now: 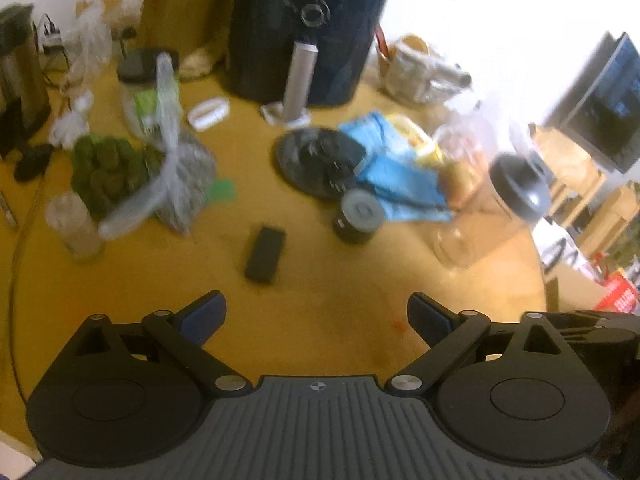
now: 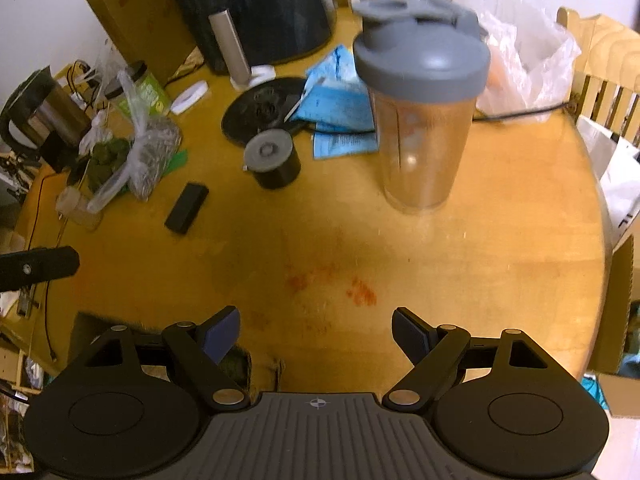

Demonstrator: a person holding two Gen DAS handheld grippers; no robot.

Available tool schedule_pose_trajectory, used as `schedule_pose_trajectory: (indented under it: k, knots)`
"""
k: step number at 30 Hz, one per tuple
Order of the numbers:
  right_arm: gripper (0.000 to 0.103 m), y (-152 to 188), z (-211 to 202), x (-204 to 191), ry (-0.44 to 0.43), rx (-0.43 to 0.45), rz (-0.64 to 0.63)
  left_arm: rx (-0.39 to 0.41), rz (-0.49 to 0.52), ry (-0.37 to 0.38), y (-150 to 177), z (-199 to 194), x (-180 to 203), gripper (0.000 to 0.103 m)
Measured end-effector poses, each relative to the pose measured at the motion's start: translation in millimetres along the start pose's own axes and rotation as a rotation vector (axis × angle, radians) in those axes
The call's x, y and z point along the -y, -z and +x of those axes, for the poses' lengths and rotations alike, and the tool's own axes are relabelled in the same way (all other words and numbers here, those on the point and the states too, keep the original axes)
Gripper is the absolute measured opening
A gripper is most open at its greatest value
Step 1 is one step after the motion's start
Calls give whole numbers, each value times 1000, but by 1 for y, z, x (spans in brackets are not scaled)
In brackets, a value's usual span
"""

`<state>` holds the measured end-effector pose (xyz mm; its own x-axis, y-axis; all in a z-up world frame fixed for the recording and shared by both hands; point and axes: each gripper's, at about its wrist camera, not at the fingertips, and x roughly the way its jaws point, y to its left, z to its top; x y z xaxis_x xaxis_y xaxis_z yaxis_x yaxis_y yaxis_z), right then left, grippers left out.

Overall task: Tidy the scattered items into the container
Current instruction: 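Move the right tool toward the black round tin with grey lid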

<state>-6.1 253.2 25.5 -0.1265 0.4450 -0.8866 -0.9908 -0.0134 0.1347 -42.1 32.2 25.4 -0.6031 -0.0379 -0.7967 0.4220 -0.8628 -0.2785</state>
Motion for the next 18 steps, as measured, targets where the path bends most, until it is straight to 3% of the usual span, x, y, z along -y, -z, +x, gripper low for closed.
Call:
schedule_pose_trajectory:
  k: [7, 18]
  knots:
    - [84, -32, -2, -8, 26, 57, -35, 44, 4, -17, -25, -3, -10, 99]
    - [84, -54, 33, -21, 53, 55, -149, -38, -39, -2, -7, 11, -32, 99]
